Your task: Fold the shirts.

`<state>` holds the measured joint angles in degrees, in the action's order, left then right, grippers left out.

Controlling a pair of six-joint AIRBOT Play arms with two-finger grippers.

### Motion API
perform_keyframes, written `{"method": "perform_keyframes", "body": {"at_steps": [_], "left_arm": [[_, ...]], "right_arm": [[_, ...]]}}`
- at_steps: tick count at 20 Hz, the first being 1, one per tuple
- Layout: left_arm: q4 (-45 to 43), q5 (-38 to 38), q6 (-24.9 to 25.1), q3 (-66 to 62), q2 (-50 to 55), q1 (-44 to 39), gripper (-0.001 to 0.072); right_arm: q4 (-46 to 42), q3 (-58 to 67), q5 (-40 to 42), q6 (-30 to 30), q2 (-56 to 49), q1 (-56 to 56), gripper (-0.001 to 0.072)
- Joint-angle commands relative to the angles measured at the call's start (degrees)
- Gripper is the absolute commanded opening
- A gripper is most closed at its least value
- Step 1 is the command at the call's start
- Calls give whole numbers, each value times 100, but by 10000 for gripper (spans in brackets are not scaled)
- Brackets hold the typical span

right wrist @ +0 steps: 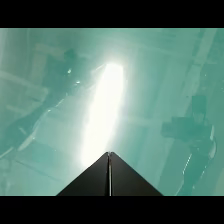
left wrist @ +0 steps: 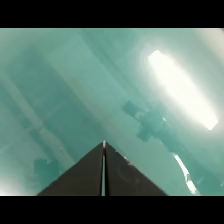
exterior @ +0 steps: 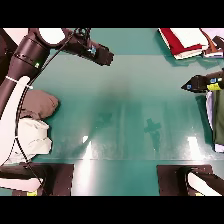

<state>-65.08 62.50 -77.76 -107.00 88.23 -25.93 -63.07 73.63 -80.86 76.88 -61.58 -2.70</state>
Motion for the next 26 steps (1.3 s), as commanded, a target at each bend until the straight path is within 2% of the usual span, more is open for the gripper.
{"method": "perform_keyframes", "body": {"at_steps": [1, 4, 6, 11, 12, 13, 14, 16, 20, 24, 25, 26], "left_arm": [[-393, 249, -275, -24, -208, 293, 27], [-1423, 925, -614, 170, -835, 1078, 27], [-1773, 1191, -632, 713, -1451, 1797, 27], [-2243, 1097, -658, 3099, -2870, 3497, 29], [-2243, 1025, -769, 3560, -2964, 3803, 55], [-2238, 927, -809, 3936, -2979, 4033, 346], [-2240, 719, -997, 4339, -2977, 4214, 720], [-2234, 131, -1209, 5042, -2970, 4415, 710], [-2149, -1467, -1241, 6218, -2964, 4439, 709], [-2144, -2361, -1246, 6411, -2966, 4437, 707], [-2144, -2433, -1246, 6402, -2966, 4437, 589], [-2144, -2463, -1244, 6404, -2966, 4437, 326]], "right_arm": [[-4, 4, -37, 0, 0, -4, 22], [-7, 4, -98, -4, 0, -4, 22], [-4, 4, -85, -4, 0, -4, 22], [9, 4, -59, -2, 0, -4, 22], [9, 4, -35, -2, 0, -4, 22], [11, 4, -24, -2, 0, -4, 22], [17, 4, -39, 0, 0, -4, 22], [57, 4, -57, 2, 0, -7, 22], [57, 4, -66, 4, 0, -7, 22], [57, 4, -55, 4, 0, -7, 22], [55, 4, -50, 4, 0, -7, 22], [55, 4, -42, 4, 0, -4, 22]]}}
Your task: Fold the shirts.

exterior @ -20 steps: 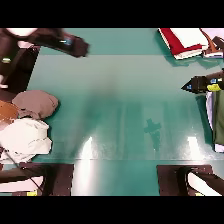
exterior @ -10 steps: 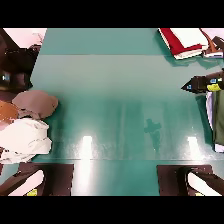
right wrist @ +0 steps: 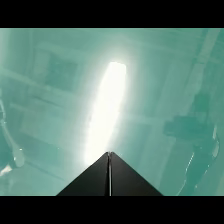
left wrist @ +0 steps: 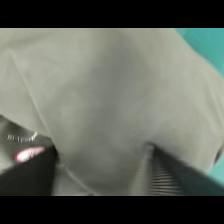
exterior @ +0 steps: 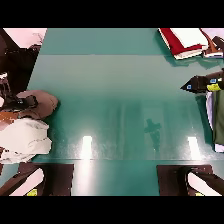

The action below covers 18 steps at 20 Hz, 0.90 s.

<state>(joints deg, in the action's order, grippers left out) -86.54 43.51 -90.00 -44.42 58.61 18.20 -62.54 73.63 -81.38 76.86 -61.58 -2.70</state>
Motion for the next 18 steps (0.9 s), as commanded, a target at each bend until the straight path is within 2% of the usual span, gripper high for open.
{"method": "perform_keyframes", "body": {"at_steps": [1, 2, 5, 8, 10, 11, 14, 18], "left_arm": [[2, -595, -17, 146, -4, 24, 146], [48, -658, -11, 144, -7, 24, 30], [634, -420, 48, -247, -57, -37, 27], [1119, 380, 951, -1716, -76, -726, 27], [1353, 1368, 1718, -3018, -76, -1464, 27], [1357, 1808, 1847, -3635, -76, -1853, 27], [1403, 2439, 1851, -5163, -76, -2994, 28], [1434, 2461, 1853, -5967, -2, -4044, 27]], "right_arm": [[2, 4, 39, 7, 0, -7, 22], [2, 7, 39, 7, 0, -4, 22], [7, 48, 15, 35, 2, -4, 22], [0, 671, 0, 181, 0, -4, 21], [-4, 1272, 179, 179, 0, -4, 21], [-4, 1545, 282, 179, -2, -4, 22], [-9, 2227, 625, 177, -2, -4, 22], [-13, 2756, 774, 175, -7, -4, 22]]}}
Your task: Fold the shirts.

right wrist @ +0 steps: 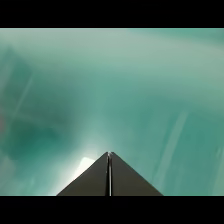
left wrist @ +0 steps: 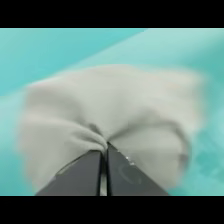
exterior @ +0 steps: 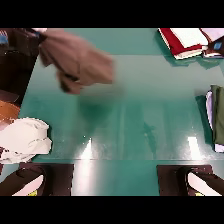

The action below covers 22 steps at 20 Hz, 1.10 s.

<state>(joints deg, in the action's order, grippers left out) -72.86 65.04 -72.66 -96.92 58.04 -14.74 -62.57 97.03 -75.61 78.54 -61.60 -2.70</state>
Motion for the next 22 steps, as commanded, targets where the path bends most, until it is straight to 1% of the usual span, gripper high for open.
{"method": "perform_keyframes", "body": {"at_steps": [1, 5, 8, 9, 11, 14, 15, 16, 17, 18, 19, 21, 22], "left_arm": [[68, 348, 116, -717, 133, -909, 27], [256, 671, 111, -708, 994, -1346, 28], [1049, 592, 107, -601, 1952, -1615, 30], [1268, 579, 107, -529, 2264, -1705, 62], [1257, 673, 109, -444, 2708, -1770, 61], [608, 723, 92, -424, 2780, -1744, 63], [629, 800, 70, -420, 2778, -1703, 355], [638, 817, -50, -402, 2778, -1698, 720], [612, 817, -92, -361, 2778, -1700, 633], [588, 820, -79, -304, 2778, -1698, 649], [382, 782, -33, -278, 2778, -1681, 648], [-505, 629, -85, -278, 2778, -1550, 648], [-728, 459, -245, -264, 2796, -1357, 648]], "right_arm": [[-9, 466, 216, 7, -2, -4, 22], [-11, 470, 122, 7, -22, -4, 22], [-9, 470, -96, 7, -85, -4, 21], [-11, 468, -179, 7, -109, -4, 22], [-13, 470, -350, 7, -192, -4, 22], [-13, 470, -575, 7, -354, -4, 21], [-9, 470, -605, 7, -426, -4, 22], [-4, 470, -608, 7, -494, -4, 21], [4, 470, -612, 9, -549, -4, 21], [4, 470, -610, 7, -588, -7, 22], [2, 470, -608, 9, -612, -4, 21], [-2, 470, -601, 7, -612, -4, 21], [-4, 470, -610, 7, -610, -4, 21]]}}
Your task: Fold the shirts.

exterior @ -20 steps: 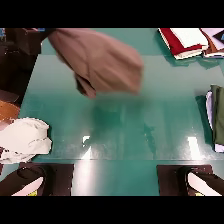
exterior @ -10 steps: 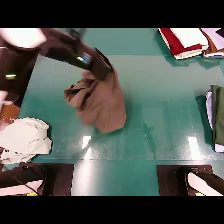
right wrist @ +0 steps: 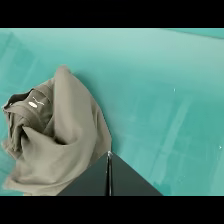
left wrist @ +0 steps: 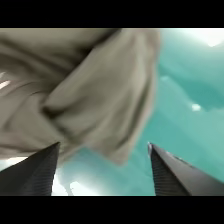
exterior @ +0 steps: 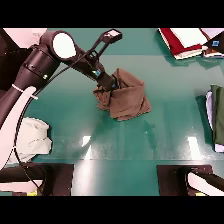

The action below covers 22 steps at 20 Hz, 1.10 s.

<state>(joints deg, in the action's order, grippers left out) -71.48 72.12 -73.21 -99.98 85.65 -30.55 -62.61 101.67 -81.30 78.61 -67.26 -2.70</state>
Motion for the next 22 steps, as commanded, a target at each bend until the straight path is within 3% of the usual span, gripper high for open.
{"method": "perform_keyframes", "body": {"at_steps": [1, 4, 6, 10, 16, 20, 21, 22], "left_arm": [[-841, -439, -374, 42, 96, 514, 648], [-7, -619, -380, 90, 527, 1349, 648], [509, -804, 44, 310, 894, 1624, 648], [581, -1075, 713, 872, 1414, 1628, 649], [737, -1650, 883, 1172, 1650, 1628, 648], [1467, -1836, 1261, 1172, 1757, 1622, 645], [1517, -1956, 1248, 1172, 1757, 1624, 492], [1515, -2009, 1167, 1141, 1755, 1624, 196]], "right_arm": [[0, 7, -59, 0, -44, -4, 21], [0, 7, -166, 0, -46, -4, 22], [-2, 7, -186, 0, -46, -4, 21], [-7, 7, -188, 0, -50, -4, 21], [-4, 4, -186, 0, -76, -4, 22], [-4, -254, -138, 2, -74, -4, 21], [-2, -396, -138, 2, -74, -4, 21], [2, -573, -140, 2, -74, -4, 22]]}}
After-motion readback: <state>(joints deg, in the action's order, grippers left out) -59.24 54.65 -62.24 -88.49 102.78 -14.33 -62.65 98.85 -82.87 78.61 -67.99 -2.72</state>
